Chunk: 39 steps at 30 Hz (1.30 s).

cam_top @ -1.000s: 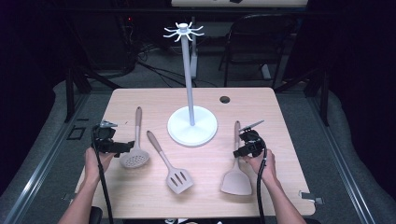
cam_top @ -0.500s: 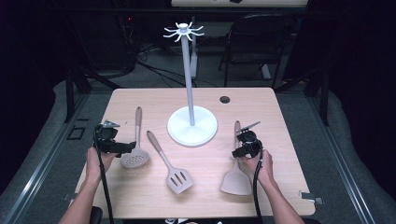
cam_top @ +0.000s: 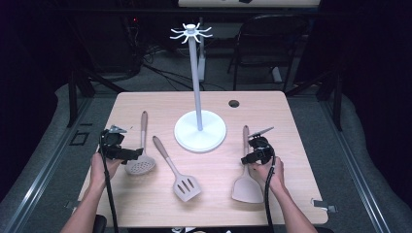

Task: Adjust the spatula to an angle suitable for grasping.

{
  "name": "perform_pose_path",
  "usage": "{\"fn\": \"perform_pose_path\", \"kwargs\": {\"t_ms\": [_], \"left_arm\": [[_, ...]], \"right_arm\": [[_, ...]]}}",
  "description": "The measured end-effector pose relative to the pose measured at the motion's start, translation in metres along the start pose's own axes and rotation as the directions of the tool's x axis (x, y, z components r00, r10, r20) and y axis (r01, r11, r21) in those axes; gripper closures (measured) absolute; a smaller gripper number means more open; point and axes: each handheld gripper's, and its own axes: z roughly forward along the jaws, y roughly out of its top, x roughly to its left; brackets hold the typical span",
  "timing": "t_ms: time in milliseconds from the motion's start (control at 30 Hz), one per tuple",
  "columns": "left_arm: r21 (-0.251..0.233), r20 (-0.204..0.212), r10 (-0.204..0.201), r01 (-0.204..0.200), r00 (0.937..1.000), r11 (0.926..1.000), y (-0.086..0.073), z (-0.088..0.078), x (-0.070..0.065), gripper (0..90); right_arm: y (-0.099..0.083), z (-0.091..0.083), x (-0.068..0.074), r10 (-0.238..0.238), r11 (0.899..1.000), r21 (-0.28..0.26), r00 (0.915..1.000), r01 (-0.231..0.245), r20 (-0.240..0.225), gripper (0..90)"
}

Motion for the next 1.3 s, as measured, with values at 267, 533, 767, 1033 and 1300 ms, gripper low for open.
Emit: {"fn": "perform_pose_path", "kwargs": {"t_ms": [267, 533, 767, 1033, 1300], "left_arm": [[0.002, 0.000, 0.009, -0.009, 1.0000, 1.0000, 0.000, 0.000, 0.000, 0.0], [0.006, 0.003, 0.006, -0.006, 1.0000, 1.0000, 0.000, -0.001, 0.002, 0.0], [0.002, -0.002, 0.013, -0.013, 0.9999, 0.9999, 0.000, 0.000, 0.000, 0.0], [0.003, 0.000, 0.010, -0.010, 1.0000, 0.9999, 0.000, 0.001, 0.001, 0.0], [0.003, 0.004, 0.010, -0.010, 0.9999, 0.9999, 0.000, 0.001, 0.000, 0.0]], "right_arm": [[-0.001, 0.001, -0.002, 0.033, 0.999, -0.005, 0.9984, -0.033, -0.047, 70.3], [-0.001, 0.002, -0.002, 0.067, 0.997, -0.021, 0.9929, -0.069, -0.098, 76.8], [-0.001, -0.001, 0.002, 0.050, 0.998, -0.035, 0.9939, -0.054, -0.098, 78.9], [0.001, -0.014, 0.003, 0.025, 0.994, -0.106, 0.9947, -0.036, -0.100, 79.0], [0.002, -0.036, 0.013, -0.050, 0.975, -0.220, 0.9950, 0.030, -0.086, 79.0]]}}
